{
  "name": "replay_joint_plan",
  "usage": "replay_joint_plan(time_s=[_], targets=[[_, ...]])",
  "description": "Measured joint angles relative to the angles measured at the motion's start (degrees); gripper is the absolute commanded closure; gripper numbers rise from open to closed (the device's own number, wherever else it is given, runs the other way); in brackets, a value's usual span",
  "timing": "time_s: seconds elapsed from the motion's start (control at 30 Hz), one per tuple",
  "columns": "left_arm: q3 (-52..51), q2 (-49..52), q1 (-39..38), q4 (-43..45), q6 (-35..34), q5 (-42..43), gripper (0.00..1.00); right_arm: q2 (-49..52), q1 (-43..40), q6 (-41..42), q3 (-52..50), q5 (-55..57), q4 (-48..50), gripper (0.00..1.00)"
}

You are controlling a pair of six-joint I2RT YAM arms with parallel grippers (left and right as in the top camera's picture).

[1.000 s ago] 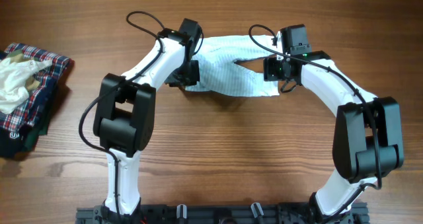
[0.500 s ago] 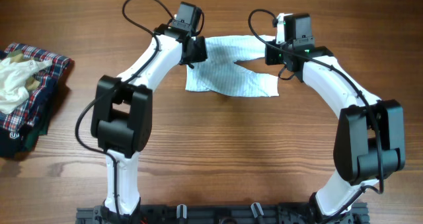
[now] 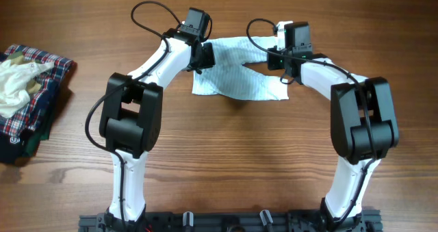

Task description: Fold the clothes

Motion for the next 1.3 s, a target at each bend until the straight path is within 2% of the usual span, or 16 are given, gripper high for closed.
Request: replay_joint_plan(time_s=[0.43,0.77,0.8,0.83,0.87,0.9,0.97,1.07,1.13,1.17,1.2,1.23,1.3], targets=[[0.0,0.0,0.5,-0.8,2.0,-1.6,0.63,-0.8,0.4,-0.1,2.6,3.3,-11.8,0.96],[0.0,0.1,1.6,-1.4,2.2,-2.3,0.64,-2.4,0.4,6.9,2.9,4.3,-18.6,0.94],[0.0,0.1,1.6,-0.9,2.3,-2.4,0.64,-2.4,0.4,7.0,2.9,4.3,-18.3,0.89],[0.0,0.1,1.6,0.5,2.4,-2.7,0.64,-2.4,0.4,7.0,2.9,4.3,-17.9,0.77],[0.0,0.1,1.7,1.4,2.4,-3.2,0.63,-2.4,0.4,7.1,2.9,4.4,-17.2,0.58],[0.0,0.1,1.9,1.6,2.4,-3.4,0.63,-2.4,0.4,6.9,3.1,4.4,-17.0,0.49],[0.5,0.0,2.4,1.7,2.4,-3.9,0.60,-2.7,0.4,6.6,4.4,4.6,-16.9,0.41],[0.9,-2.9,3.0,1.7,2.5,-4.4,0.58,-7.1,0.3,6.6,5.8,4.3,-17.3,0.38],[1.7,-5.8,2.8,1.4,2.5,-4.4,0.62,-11.3,0.3,6.6,6.4,3.5,-20.6,0.42],[1.9,-6.1,2.8,1.3,2.5,-4.4,0.64,-12.4,0.3,6.6,6.7,3.2,-23.1,0.55],[2.1,-6.6,2.6,0.9,2.6,-2.9,0.66,-12.9,0.3,6.7,6.8,3.0,-25.6,0.87],[2.1,-6.6,2.4,0.5,2.6,-1.7,0.67,-13.0,0.3,6.8,6.9,2.9,-28.2,0.96],[2.1,-6.6,1.2,0.3,2.6,0.6,0.67,-13.0,0.3,7.0,6.8,2.8,-32.8,0.96]])
